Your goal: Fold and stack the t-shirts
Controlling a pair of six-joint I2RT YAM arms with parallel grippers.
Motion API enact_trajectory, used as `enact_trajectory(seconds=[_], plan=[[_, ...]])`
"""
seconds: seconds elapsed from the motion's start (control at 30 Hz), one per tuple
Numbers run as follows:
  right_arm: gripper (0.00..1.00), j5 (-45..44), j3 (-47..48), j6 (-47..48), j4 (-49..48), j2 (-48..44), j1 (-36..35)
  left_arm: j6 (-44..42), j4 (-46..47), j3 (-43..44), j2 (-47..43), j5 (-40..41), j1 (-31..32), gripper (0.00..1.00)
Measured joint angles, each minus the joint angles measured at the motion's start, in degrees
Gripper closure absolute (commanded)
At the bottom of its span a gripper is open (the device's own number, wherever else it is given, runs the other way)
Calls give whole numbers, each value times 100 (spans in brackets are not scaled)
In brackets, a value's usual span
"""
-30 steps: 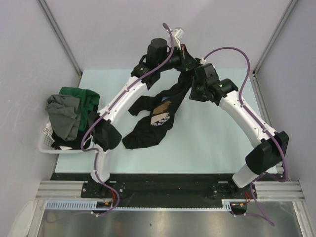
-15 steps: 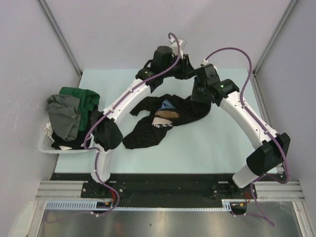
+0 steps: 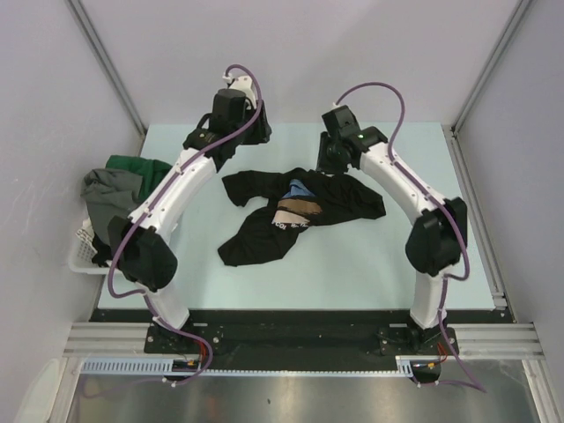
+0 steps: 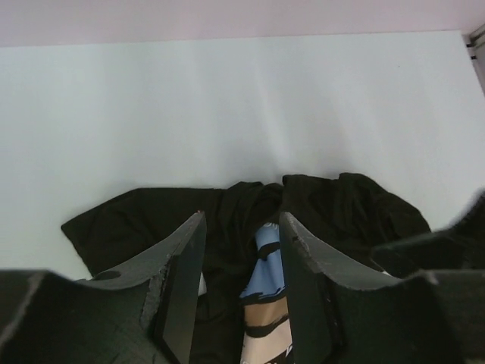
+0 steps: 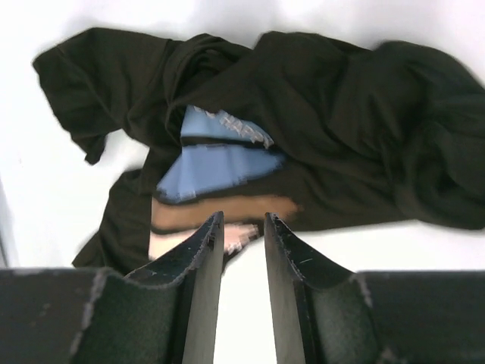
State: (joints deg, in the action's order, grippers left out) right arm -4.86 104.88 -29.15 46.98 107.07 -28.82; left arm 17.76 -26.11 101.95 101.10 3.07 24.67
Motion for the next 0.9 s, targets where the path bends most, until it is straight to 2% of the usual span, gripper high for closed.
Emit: enact_trajectory(seconds=[0.37,0.6,0.77,0.8,0.9], plan=[[65,680,1613,339,-85,2310,249,-59,76,-1320,-649,369,0,49],[63,1084,2452,446,-103,2953,549,-133,114,-1495,-942,474,-11,49],[62,1414,2662,494,-151,3189,581,-131,127,-1495,-955,494,-13,49],[56,1488,2664,511,-160,3233,581,-131,127,-1495,-955,494,-15,49],[52,1600,2664,564,-155,3342,581,-131,107,-1493,-955,494,-22,49]])
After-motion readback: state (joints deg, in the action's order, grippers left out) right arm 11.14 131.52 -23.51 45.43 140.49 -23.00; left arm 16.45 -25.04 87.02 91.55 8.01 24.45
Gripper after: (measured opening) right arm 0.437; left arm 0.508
